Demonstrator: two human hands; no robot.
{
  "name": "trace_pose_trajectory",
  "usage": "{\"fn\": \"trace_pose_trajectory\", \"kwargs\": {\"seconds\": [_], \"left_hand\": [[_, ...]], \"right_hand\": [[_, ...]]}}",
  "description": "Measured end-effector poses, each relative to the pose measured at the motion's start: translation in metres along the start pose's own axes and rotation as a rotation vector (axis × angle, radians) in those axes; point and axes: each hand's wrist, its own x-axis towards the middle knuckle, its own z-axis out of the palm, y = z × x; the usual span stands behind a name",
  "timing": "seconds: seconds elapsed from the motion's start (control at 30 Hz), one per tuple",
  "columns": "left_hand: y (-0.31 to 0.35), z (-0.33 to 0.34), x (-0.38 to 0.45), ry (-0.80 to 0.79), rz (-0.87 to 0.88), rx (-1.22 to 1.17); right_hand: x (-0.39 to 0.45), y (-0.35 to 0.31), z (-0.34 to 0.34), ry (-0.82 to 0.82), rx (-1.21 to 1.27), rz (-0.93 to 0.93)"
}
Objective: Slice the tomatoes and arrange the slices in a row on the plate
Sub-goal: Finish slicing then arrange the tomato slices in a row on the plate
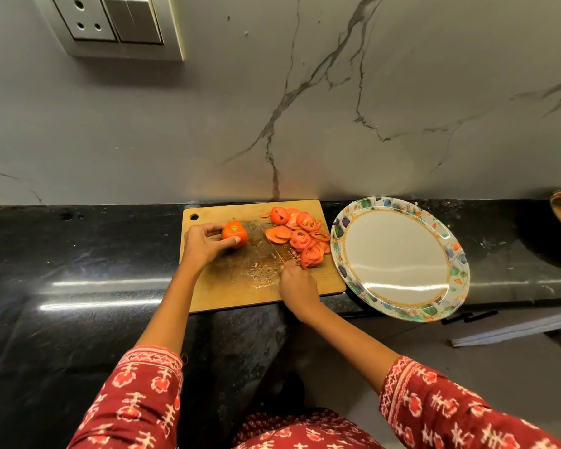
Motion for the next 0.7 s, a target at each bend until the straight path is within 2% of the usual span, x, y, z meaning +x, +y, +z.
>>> {"fn": "trace_pose_trajectory", "kwargs": {"seconds": [0.1,0.2,0.47,0.7], "left_hand": [[0.002,0.004,-0.002,-0.01,0.02,0.0],[0.003,0.012,-0.003,-0.053,0.053,-0.002],[0.007,0.018,-0.005,-0.096,0.104,0.02],[0.004,0.023,-0.003,-0.016,0.156,0.12]], "right_hand": [[0.009,-0.004,-0.01,0.023,0.19,0.033],[0.015,-0.023,-0.021,0.021,0.254,0.008],[0.016,-0.038,-0.023,-0.005,0.226,-0.019],[0.01,-0.039,-0.025,-0.009,0.214,0.005]]}}
